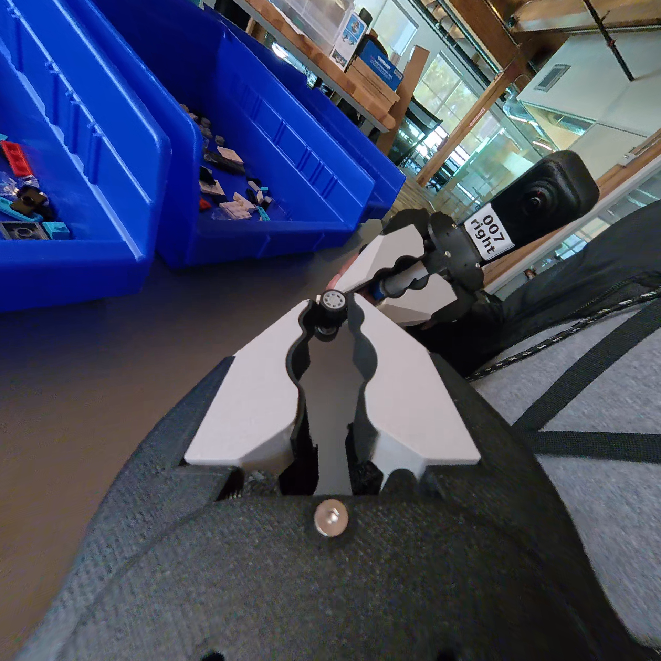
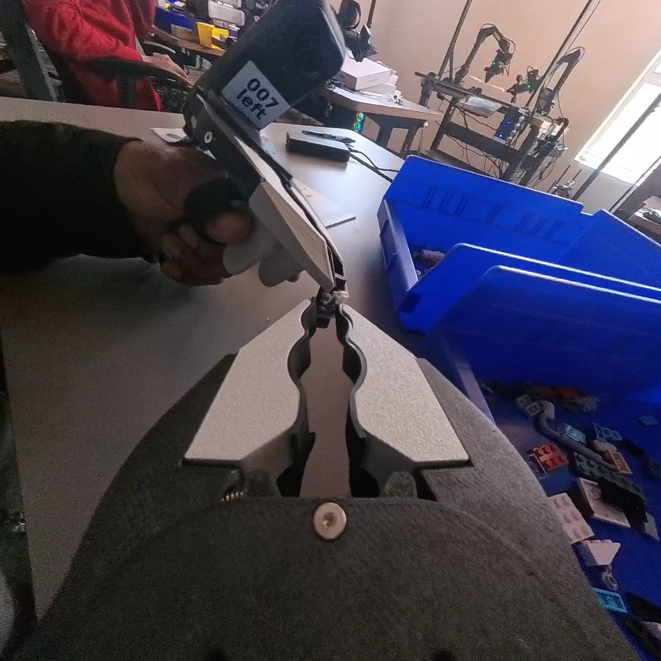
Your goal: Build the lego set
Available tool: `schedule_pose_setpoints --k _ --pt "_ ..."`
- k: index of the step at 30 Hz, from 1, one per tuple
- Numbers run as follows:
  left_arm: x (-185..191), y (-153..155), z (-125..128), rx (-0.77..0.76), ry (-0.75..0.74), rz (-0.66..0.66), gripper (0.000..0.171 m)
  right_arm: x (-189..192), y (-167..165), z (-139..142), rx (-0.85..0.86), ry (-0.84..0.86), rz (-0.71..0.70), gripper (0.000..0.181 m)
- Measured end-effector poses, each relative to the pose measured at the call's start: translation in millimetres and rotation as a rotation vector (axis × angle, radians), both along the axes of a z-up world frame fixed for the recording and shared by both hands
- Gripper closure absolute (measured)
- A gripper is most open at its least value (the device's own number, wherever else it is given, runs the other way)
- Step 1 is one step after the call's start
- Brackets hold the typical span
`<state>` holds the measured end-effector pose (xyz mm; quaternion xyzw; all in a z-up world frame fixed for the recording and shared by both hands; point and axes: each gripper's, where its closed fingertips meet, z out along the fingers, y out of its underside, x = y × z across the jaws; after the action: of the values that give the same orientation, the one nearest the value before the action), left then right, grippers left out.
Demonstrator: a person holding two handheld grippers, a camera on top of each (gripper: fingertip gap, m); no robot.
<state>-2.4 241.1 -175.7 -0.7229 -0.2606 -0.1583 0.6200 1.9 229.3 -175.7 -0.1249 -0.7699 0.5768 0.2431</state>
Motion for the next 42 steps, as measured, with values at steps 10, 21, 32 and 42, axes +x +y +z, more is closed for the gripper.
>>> schedule_pose_setpoints --k 10,21,32,42 --pt "0.2 1.5 4.7 0.049 0.03 0.032 0.155 -0.4 4.9 6.0 -0.114 -0.145 0.032 0.172" --pt "1.9 3.1 7.1 0.073 0.06 0.024 0.155 -0.2 8.7 8.8 -0.26 -0.377 0.091 0.17" --pt "2.5 2.2 7.5 0.09 0.06 0.013 0.155 -1.8 10.3 9.6 -0.434 -0.633 0.126 0.171" --pt "2.5 2.0 6.7 0.098 0.029 0.012 0.156 -5.1 13.1 8.5 -0.404 -0.569 0.091 0.172"
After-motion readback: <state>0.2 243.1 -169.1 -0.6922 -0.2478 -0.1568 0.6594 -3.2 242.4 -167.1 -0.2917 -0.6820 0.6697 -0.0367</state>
